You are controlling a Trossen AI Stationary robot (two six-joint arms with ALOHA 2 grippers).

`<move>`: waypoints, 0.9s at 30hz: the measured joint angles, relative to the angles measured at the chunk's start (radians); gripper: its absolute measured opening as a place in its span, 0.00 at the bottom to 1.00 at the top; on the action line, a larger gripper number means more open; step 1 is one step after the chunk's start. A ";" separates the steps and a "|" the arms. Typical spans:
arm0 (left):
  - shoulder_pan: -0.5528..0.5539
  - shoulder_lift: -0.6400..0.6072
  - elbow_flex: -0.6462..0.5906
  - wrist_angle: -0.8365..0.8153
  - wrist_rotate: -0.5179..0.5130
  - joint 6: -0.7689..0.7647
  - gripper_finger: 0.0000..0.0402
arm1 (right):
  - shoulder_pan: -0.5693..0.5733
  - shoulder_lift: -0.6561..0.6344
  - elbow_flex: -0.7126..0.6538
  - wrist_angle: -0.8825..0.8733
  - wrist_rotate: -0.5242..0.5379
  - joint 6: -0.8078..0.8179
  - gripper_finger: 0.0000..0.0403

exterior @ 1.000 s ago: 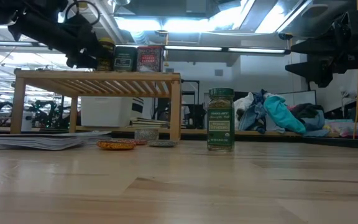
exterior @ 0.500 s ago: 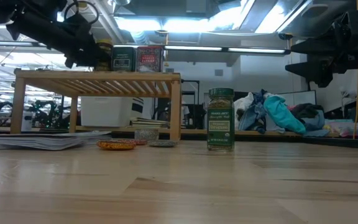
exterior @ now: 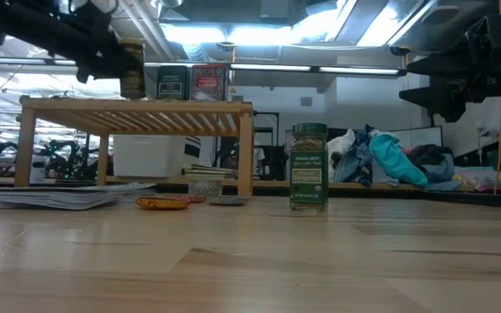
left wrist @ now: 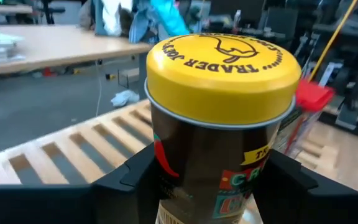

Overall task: Shelf spices
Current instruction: Remove the yellow seasoning from the shelf

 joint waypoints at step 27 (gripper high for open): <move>-0.543 0.060 0.000 0.163 -0.095 -0.212 0.46 | 0.000 0.000 0.000 0.000 0.000 0.000 0.83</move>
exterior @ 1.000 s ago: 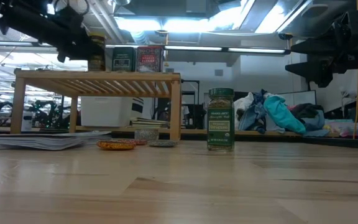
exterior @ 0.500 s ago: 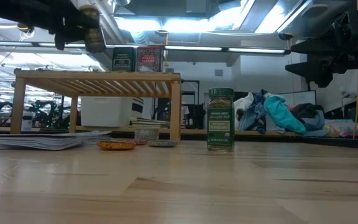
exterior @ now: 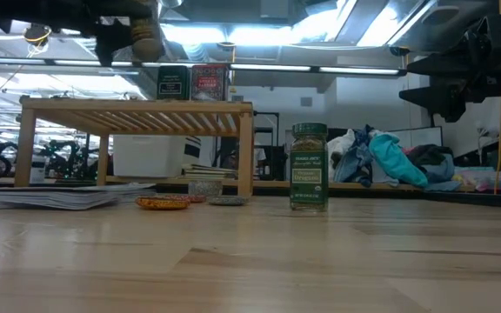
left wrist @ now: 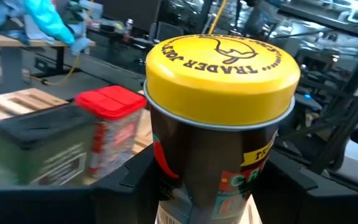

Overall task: Shelf spices
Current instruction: Remove the yellow seasoning from the shelf

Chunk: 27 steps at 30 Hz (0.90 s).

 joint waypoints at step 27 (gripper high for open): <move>-0.433 0.941 0.052 0.793 -0.422 -0.062 0.46 | 0.000 0.000 0.000 0.000 0.000 0.000 0.83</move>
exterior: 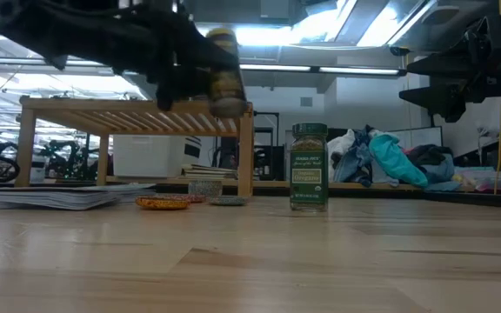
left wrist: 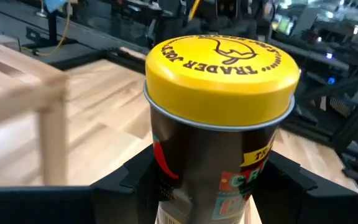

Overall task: Shelf spices
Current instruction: Remove the yellow seasoning from the shelf

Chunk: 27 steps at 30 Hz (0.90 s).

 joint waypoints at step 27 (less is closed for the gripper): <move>-0.010 0.379 0.116 0.142 -0.080 -0.038 0.46 | 0.000 0.000 0.000 0.000 0.000 0.000 0.83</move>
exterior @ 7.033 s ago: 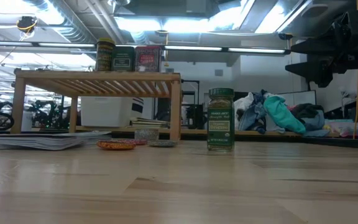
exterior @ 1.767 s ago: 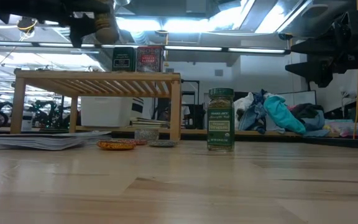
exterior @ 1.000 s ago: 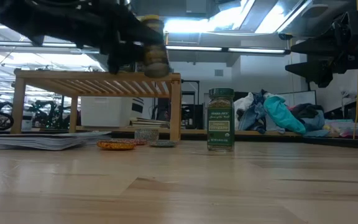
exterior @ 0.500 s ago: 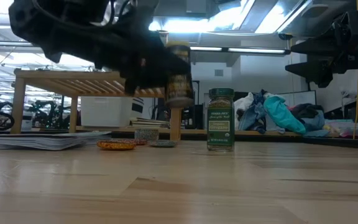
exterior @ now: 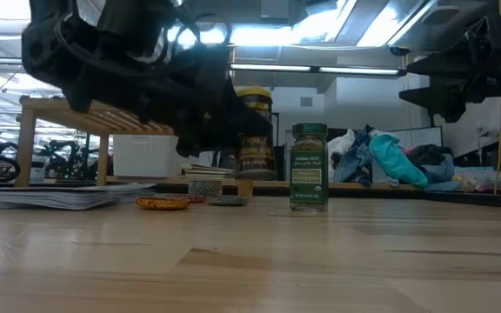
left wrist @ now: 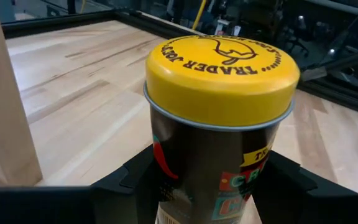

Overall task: Shelf spices
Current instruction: Remove the yellow seasoning from the shelf

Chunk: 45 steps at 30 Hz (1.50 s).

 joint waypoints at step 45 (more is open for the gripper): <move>0.039 0.152 0.073 0.111 0.000 0.081 0.99 | 0.000 0.000 0.000 0.000 0.000 0.000 0.83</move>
